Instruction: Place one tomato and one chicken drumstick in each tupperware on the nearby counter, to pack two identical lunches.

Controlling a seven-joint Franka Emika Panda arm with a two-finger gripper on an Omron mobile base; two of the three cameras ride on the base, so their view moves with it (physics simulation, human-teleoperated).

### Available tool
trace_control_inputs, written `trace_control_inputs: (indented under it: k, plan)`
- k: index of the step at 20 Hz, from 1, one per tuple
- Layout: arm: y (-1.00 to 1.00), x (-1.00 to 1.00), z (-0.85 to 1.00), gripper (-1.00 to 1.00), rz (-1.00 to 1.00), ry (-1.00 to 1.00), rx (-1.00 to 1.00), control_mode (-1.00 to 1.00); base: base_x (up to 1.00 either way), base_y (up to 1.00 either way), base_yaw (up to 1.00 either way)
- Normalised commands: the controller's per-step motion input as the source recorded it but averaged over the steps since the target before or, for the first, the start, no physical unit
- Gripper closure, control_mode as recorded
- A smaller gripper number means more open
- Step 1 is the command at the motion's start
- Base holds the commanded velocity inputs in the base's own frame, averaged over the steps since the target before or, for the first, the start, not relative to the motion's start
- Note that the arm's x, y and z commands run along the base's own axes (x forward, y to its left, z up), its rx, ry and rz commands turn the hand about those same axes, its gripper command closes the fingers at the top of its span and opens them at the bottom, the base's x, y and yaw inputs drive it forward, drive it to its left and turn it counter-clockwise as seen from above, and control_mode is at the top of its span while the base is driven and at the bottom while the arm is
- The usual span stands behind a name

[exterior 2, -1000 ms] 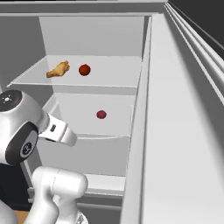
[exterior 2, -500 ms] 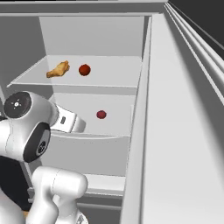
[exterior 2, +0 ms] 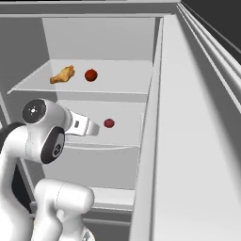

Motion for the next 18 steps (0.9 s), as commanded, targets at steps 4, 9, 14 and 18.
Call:
trace_control_inputs:
  k: [4,9,14,18]
  plan:
    - [0.00,0.41,-0.51,-1.00,-0.01,0.00,-0.05,-1.00,0.00,0.00,0.00]
    - [0.00,0.37,-0.42,-1.00,-0.01,0.00,-0.03,-1.00,0.00,0.00,0.00]
    - [-0.01,0.32,-0.08,-1.00,0.00,0.00,0.00,-1.00,0.00,0.00,0.00]
    - [-0.03,0.52,-0.01,-1.00,0.00,0.02,0.00,-1.00,0.00,0.00,0.00]
